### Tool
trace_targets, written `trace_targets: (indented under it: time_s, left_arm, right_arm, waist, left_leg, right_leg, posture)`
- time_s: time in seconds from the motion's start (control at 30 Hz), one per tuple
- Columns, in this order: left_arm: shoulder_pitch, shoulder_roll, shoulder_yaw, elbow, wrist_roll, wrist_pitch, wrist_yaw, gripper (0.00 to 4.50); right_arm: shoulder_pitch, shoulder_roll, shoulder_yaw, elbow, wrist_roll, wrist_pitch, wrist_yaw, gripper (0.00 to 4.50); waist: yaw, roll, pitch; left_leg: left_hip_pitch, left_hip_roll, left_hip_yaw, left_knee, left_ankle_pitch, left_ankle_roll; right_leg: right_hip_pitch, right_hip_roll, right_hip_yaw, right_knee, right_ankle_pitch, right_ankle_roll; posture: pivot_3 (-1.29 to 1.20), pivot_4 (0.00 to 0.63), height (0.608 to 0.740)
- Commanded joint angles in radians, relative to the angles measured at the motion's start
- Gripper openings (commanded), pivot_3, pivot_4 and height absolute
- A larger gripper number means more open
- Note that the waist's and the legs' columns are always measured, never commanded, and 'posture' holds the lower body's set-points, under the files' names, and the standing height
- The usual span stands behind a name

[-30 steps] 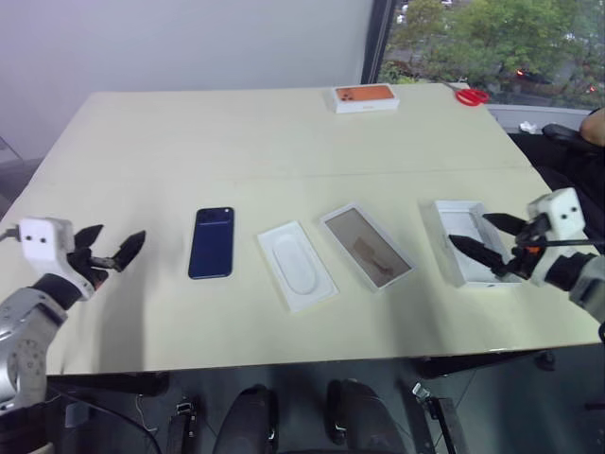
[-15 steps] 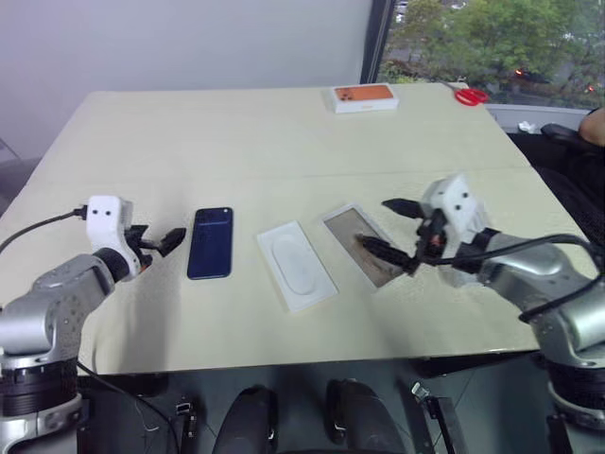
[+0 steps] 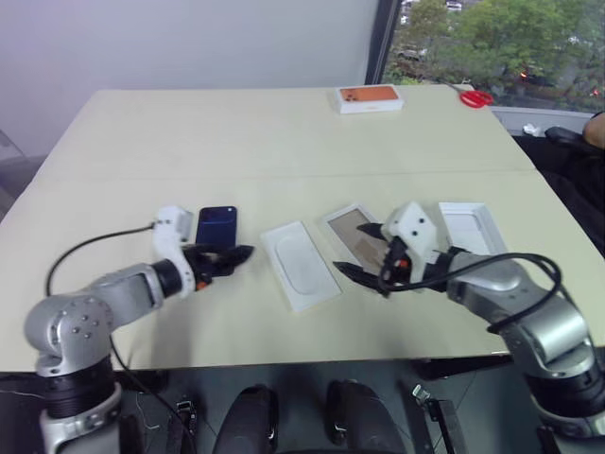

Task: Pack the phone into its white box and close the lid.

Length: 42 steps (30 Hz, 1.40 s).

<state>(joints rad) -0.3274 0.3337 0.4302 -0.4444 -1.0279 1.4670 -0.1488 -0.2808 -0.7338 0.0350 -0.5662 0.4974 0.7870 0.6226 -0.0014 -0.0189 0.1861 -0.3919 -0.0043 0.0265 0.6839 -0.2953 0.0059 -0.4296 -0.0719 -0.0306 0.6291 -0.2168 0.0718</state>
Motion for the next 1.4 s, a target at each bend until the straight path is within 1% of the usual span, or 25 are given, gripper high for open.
trace_targets:
  time_s: [0.03,0.17,0.33,0.53,0.67,0.77,0.8,0.83,0.87,1.0,1.03,1.07,1.1,1.23,1.33,1.4]
  left_arm:
    - [-0.031,-0.111,0.050,-0.068,-0.078,0.126,0.140,4.50]
    - [-0.019,-0.195,0.051,-0.050,-0.077,0.147,0.306,4.50]
    - [-0.013,-0.302,0.062,-0.018,-0.110,0.147,0.473,4.50]
    - [-0.027,-0.358,0.041,0.010,-0.169,0.147,0.564,4.50]
    - [-0.066,-0.410,0.032,0.050,-0.176,0.147,0.590,4.50]
    - [-0.094,-0.420,0.031,0.073,-0.177,0.147,0.589,4.50]
    - [-0.101,-0.423,0.034,0.079,-0.179,0.147,0.589,3.99]
    - [-0.105,-0.423,0.031,0.085,-0.182,0.147,0.588,3.66]
    - [-0.107,-0.423,0.028,0.088,-0.184,0.147,0.587,3.18]
    - [-0.115,-0.428,0.033,0.103,-0.180,0.141,0.585,1.13]
    - [-0.116,-0.429,0.036,0.106,-0.183,0.137,0.586,0.73]
    - [-0.118,-0.425,0.041,0.109,-0.184,0.134,0.586,0.12]
    - [-0.120,-0.422,0.049,0.113,-0.190,0.127,0.587,0.05]
    - [-0.122,-0.412,0.073,0.121,-0.224,0.106,0.600,0.05]
    - [-0.117,-0.404,0.101,0.129,-0.341,0.039,0.628,0.05]
    - [-0.112,-0.386,0.087,0.133,-0.429,-0.009,0.661,0.05]
  right_arm:
    - [0.012,-0.042,-0.068,-0.013,0.015,-0.045,0.065,4.47]
    - [0.018,-0.071,-0.096,0.022,0.001,-0.072,0.104,4.47]
    - [0.024,-0.104,-0.126,0.063,-0.004,-0.102,0.151,4.47]
    - [0.026,-0.119,-0.136,0.092,-0.019,-0.123,0.165,4.47]
    - [0.031,-0.120,-0.137,0.100,-0.029,-0.130,0.162,4.47]
    - [0.047,-0.122,-0.152,0.098,-0.028,-0.124,0.155,4.47]
    - [0.052,-0.124,-0.157,0.097,-0.027,-0.121,0.153,4.50]
    - [0.059,-0.126,-0.164,0.098,-0.026,-0.119,0.153,4.50]
    - [0.066,-0.127,-0.169,0.098,-0.027,-0.119,0.154,4.50]
    - [0.093,-0.130,-0.187,0.105,-0.034,-0.125,0.150,4.50]
    - [0.097,-0.130,-0.188,0.104,-0.035,-0.127,0.151,4.50]
    - [0.099,-0.129,-0.190,0.103,-0.035,-0.127,0.150,4.50]
    - [0.102,-0.127,-0.191,0.101,-0.036,-0.126,0.150,4.50]
    - [0.107,-0.125,-0.196,0.097,-0.038,-0.123,0.149,4.50]
    - [0.107,-0.126,-0.201,0.099,-0.039,-0.123,0.151,4.50]
    - [0.108,-0.129,-0.206,0.104,-0.040,-0.125,0.153,4.50]
  waist:
    - [0.001,0.000,0.000]
    - [0.000,-0.001,0.000]
    - [0.014,-0.001,0.000]
    - [0.017,-0.001,0.000]
    - [0.021,-0.001,0.000]
    - [0.021,-0.001,0.000]
    - [0.019,-0.001,0.000]
    - [0.017,-0.001,0.000]
    - [0.017,-0.002,0.000]
    - [0.015,-0.002,0.000]
    - [0.015,-0.002,0.000]
    - [0.015,-0.002,0.000]
    - [0.016,-0.002,0.000]
    - [0.015,-0.002,0.000]
    - [0.016,-0.002,0.000]
    - [0.016,-0.002,0.000]
  left_leg:
    - [0.000,0.000,0.000,0.000,0.000,0.000]
    - [0.001,0.002,0.000,0.000,0.000,0.000]
    - [0.001,0.002,-0.001,0.000,0.000,0.000]
    - [0.001,0.001,-0.001,0.000,0.000,0.000]
    - [0.001,0.001,-0.001,0.000,0.000,0.000]
    - [0.001,0.001,-0.001,0.000,0.000,0.000]
    - [0.001,0.001,-0.001,0.000,0.000,0.000]
    - [0.001,0.001,-0.001,0.000,0.000,0.000]
    - [0.001,0.001,-0.001,0.000,0.000,0.000]
    - [0.001,0.001,-0.001,0.000,0.000,0.000]
    - [0.001,0.001,-0.001,0.000,0.000,0.000]
    - [0.001,0.001,-0.001,0.000,0.000,0.000]
    - [0.001,0.001,-0.001,0.000,0.000,0.000]
    - [0.001,0.001,-0.001,0.000,0.000,0.000]
    - [0.001,0.001,-0.002,0.000,0.000,0.000]
    - [0.001,0.001,-0.002,0.000,0.000,0.000]
  right_leg:
    - [0.000,0.001,0.000,0.000,0.000,0.000]
    - [0.000,0.006,0.001,0.000,0.000,0.000]
    - [0.001,0.006,0.001,0.000,0.000,0.000]
    - [0.002,0.006,0.001,-0.001,-0.002,-0.003]
    - [0.002,0.006,0.001,-0.001,-0.002,-0.004]
    - [0.002,0.006,0.001,-0.001,-0.002,-0.004]
    - [0.002,0.006,0.001,-0.002,-0.002,-0.004]
    - [0.002,0.006,0.001,-0.002,-0.002,-0.004]
    - [0.002,0.006,0.001,-0.002,-0.002,-0.004]
    - [0.002,0.006,0.001,-0.001,-0.002,-0.004]
    - [0.002,0.006,0.001,-0.001,-0.002,-0.004]
    - [0.002,0.006,0.001,-0.001,-0.002,-0.004]
    - [0.002,0.006,0.001,-0.001,-0.002,-0.004]
    - [0.002,0.006,0.001,-0.002,-0.002,-0.004]
    - [0.002,0.006,0.001,-0.002,-0.002,-0.004]
    - [0.002,0.006,0.001,-0.002,-0.002,-0.004]
  posture:
    - [0.00,0.150,0.740]
    - [0.00,0.150,0.740]
    - [0.00,0.150,0.740]
    - [0.00,0.150,0.740]
    - [0.00,0.150,0.740]
    - [0.00,0.150,0.740]
    - [0.00,0.150,0.740]
    - [0.00,0.150,0.740]
    - [0.00,0.150,0.740]
    - [0.00,0.150,0.740]
    - [0.00,0.150,0.740]
    - [0.00,0.150,0.740]
    - [0.00,0.150,0.740]
    - [0.00,0.150,0.740]
    - [0.00,0.150,0.740]
    - [0.00,0.150,0.740]
